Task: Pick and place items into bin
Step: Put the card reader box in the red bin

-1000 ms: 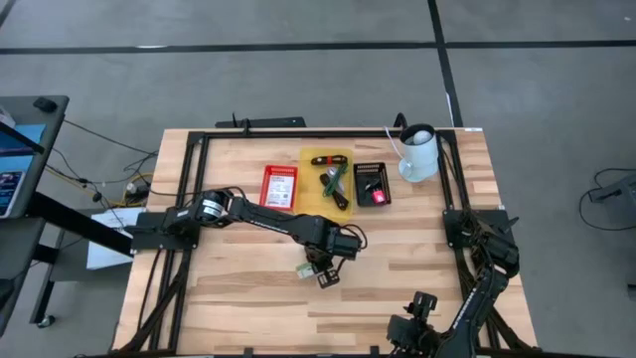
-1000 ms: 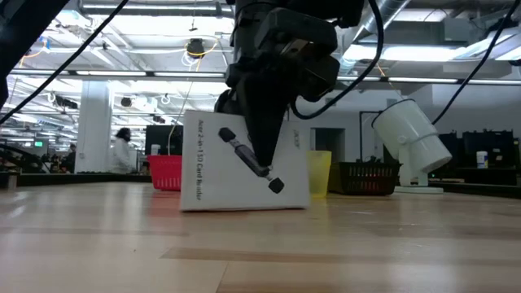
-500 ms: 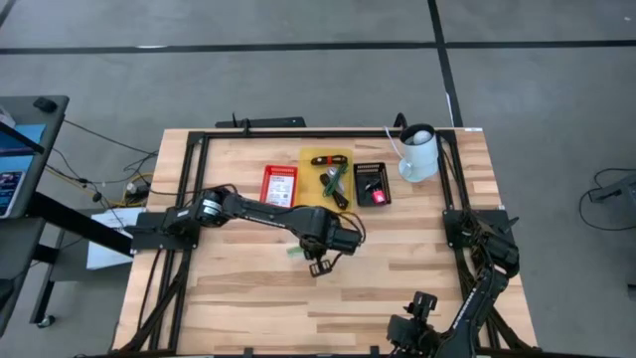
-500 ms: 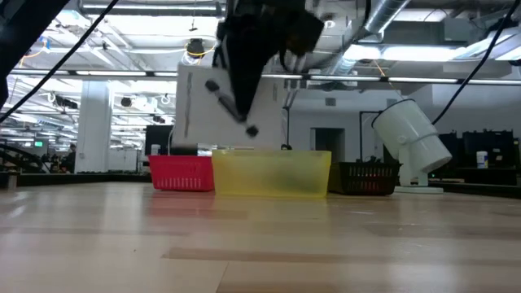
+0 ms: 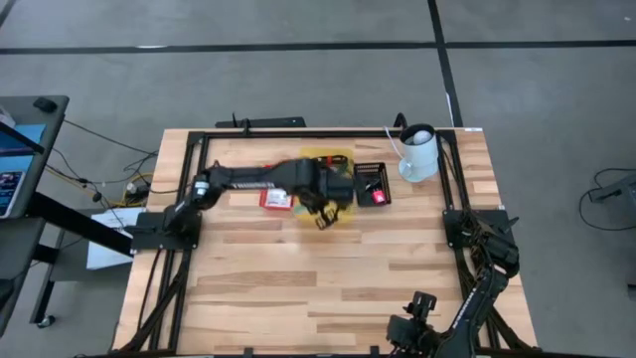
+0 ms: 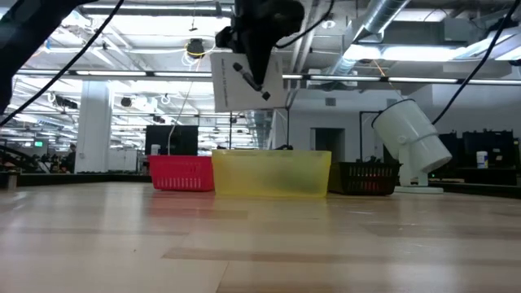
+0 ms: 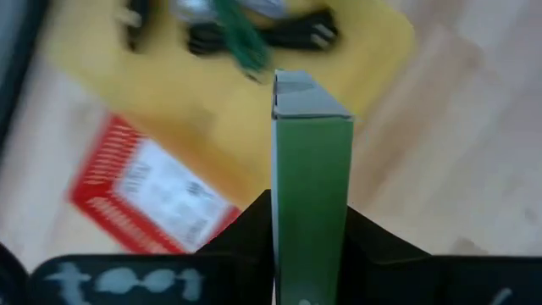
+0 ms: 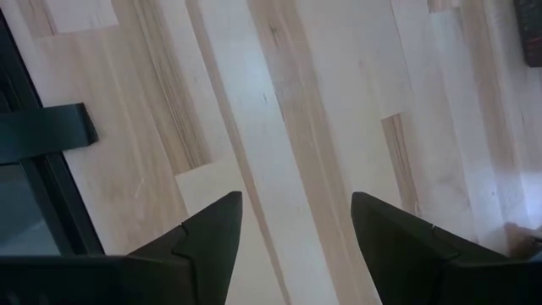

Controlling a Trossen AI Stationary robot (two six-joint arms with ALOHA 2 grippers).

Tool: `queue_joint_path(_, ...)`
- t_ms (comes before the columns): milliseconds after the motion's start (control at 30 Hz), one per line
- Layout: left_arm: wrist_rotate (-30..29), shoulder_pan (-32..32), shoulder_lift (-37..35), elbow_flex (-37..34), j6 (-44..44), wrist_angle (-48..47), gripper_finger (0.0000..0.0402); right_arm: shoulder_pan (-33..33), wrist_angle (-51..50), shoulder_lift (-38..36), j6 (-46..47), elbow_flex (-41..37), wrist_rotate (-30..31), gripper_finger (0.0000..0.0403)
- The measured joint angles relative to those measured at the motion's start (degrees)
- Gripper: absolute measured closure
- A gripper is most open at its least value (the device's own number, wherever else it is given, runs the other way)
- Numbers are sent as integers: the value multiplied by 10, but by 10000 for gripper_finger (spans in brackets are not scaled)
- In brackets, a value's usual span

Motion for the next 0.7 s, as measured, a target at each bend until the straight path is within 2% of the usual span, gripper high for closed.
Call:
queue_joint_path(200,-12,68,-35,0,-17,0,350,-4,-2,0,-10,0,0,182)
queue_joint_path(400,17,133,-46,0,-52,0,350,-13,-1,0,-26,0,0,181)
queue_joint_path(700,-5,185,-46,0,-57,1,348,-19,-1,0,-31,0,-2,181)
